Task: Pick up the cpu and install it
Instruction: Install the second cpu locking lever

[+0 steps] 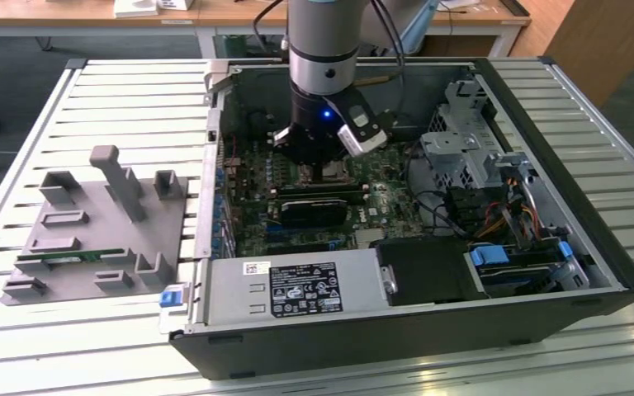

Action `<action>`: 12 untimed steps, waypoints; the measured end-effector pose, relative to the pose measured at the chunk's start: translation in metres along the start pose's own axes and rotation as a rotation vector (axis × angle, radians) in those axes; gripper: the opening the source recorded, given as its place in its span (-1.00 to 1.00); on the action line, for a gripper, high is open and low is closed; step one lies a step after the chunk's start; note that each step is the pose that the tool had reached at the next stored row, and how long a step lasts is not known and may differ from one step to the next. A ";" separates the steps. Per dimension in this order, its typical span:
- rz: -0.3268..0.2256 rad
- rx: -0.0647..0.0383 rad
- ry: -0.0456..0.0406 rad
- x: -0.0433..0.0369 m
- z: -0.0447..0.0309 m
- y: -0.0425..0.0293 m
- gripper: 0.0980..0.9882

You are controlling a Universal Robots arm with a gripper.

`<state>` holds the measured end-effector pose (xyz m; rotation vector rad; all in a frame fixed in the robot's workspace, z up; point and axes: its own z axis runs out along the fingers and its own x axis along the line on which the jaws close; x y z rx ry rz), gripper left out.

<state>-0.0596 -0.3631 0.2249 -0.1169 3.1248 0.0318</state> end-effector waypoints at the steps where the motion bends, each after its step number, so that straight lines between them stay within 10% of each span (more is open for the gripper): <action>1: 0.000 0.000 0.0015 0.0001 0.0017 0.0000 -0.98; 7: 0.000 -0.001 0.0070 0.0010 0.0082 -0.0006 -0.98; 12: 0.000 -0.024 0.0052 0.0049 0.0085 -0.0038 -0.98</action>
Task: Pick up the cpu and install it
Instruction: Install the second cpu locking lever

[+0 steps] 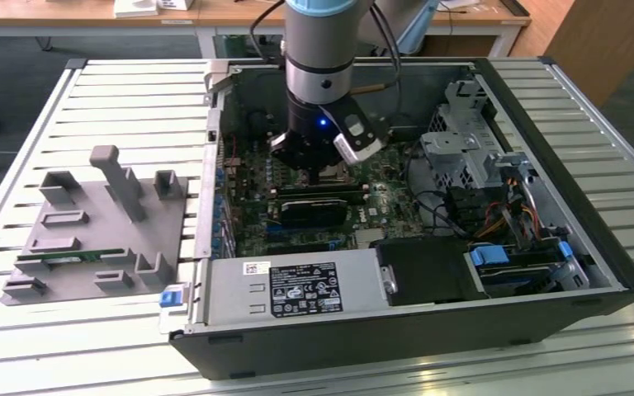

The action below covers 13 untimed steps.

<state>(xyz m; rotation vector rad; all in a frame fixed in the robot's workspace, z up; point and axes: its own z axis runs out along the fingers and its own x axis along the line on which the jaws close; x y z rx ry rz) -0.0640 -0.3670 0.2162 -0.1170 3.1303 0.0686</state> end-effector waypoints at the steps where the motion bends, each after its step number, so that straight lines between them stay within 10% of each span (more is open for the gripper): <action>1: 0.000 -0.004 -0.0003 0.0007 0.0000 -0.0007 -0.98; 8: 0.000 -0.028 -0.0021 0.0055 -0.0001 -0.0064 -0.98; 13: 0.001 -0.075 -0.0056 0.0063 -0.0003 -0.0134 -0.98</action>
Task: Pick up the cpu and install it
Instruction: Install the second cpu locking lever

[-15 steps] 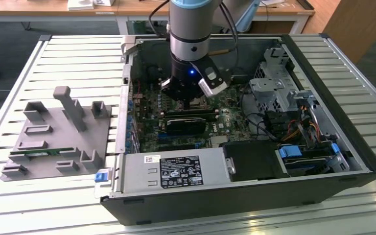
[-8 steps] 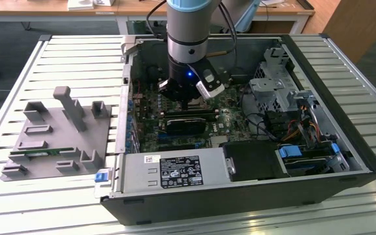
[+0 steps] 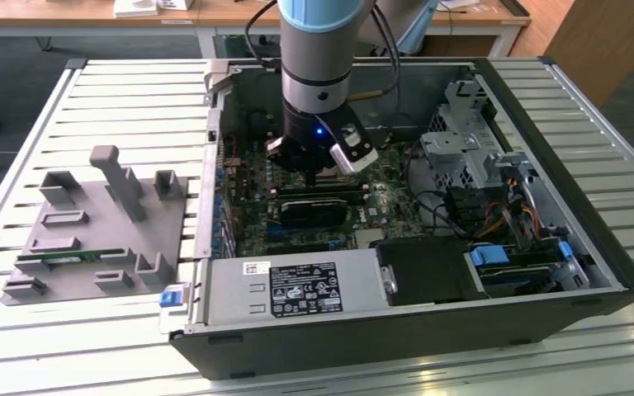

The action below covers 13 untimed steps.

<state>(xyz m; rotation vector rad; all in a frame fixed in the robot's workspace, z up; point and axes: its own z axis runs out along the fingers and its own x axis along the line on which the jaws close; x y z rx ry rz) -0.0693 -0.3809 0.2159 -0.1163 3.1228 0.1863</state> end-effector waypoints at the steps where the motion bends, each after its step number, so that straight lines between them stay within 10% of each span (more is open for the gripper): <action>1: 0.000 -0.009 -0.0008 0.0001 -0.0001 -0.0014 -0.98; 13: 0.000 -0.036 -0.0029 0.0048 -0.0012 -0.0123 -0.98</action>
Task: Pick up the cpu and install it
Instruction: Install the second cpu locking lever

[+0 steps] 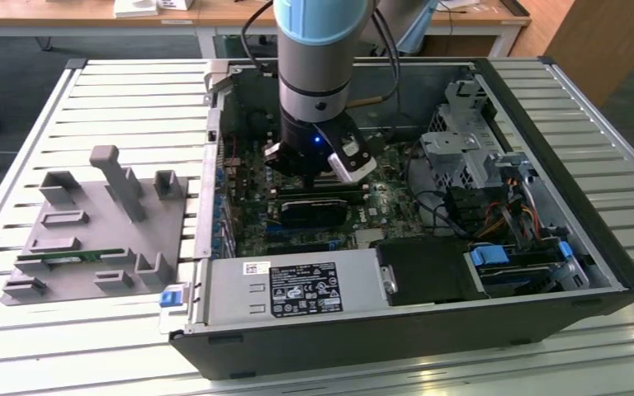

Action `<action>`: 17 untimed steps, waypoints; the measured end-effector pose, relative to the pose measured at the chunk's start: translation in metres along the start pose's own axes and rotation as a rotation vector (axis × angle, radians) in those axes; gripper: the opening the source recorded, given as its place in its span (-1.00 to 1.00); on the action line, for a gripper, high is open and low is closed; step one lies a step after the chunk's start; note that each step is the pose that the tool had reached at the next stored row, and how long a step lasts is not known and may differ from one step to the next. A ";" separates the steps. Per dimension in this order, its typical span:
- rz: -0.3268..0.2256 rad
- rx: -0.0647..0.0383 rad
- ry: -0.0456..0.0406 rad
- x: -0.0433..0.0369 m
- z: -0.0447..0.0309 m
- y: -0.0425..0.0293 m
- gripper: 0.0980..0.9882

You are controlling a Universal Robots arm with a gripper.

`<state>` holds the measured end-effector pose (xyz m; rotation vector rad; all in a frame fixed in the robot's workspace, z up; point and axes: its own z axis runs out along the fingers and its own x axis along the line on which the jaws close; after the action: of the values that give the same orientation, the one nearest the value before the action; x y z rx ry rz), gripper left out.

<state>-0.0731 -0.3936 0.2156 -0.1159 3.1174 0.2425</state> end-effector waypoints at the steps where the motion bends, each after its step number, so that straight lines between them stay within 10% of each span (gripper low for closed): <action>1: 0.000 0.000 0.0001 0.0001 0.0000 0.0000 -0.98; 17: 0.000 -0.024 -0.0028 0.0043 0.0118 -0.0015 -0.98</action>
<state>-0.0772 -0.3936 0.2036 -0.1157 3.1124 0.2800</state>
